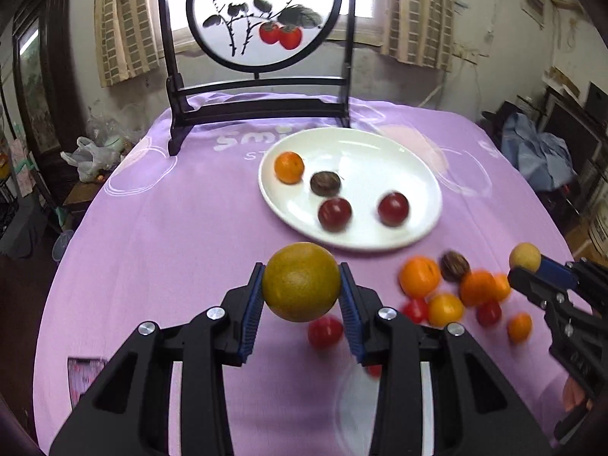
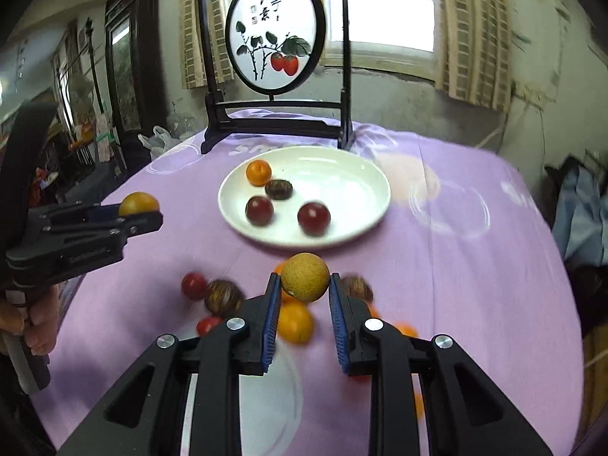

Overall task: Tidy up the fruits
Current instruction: 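Carry both yellow fruits to the white plate and release them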

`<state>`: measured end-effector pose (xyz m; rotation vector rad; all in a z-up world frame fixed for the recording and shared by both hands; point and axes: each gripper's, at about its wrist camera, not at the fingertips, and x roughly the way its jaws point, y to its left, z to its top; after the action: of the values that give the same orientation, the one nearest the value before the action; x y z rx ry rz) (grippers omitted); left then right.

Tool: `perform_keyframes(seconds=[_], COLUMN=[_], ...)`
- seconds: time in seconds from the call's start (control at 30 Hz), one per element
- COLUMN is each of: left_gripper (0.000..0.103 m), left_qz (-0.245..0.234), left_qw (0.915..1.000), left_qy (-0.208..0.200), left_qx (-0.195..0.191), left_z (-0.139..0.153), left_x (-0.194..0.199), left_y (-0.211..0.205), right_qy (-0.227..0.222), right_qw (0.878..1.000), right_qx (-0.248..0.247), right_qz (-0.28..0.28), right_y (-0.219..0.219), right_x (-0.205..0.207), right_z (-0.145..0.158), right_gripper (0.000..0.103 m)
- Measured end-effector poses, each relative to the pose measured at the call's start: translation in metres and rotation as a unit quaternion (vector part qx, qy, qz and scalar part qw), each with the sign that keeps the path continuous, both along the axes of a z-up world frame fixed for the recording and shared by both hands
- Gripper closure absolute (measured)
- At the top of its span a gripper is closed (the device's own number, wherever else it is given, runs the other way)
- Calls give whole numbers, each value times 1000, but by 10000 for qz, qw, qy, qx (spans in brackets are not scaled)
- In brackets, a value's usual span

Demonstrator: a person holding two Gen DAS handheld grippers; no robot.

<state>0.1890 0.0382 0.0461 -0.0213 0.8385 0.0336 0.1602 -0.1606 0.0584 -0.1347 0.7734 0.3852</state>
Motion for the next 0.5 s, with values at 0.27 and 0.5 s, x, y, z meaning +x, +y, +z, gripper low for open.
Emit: perform_keyframes(seconds=[0.27, 0.5], left_gripper=[66, 63], left_qz=[417, 540], left_qw=[9988, 9977], left_qy=[233, 388], left_qx=[131, 112], left_z=[-25, -51], left_x=[98, 143], left_y=[7, 9], right_qy=[164, 726], right_qw=[9985, 9951], right_qx=[-420, -270], right_qz=[-322, -616], right_y=[27, 20], right_x=[100, 150], right_z=[-24, -56], right_gripper=[77, 77])
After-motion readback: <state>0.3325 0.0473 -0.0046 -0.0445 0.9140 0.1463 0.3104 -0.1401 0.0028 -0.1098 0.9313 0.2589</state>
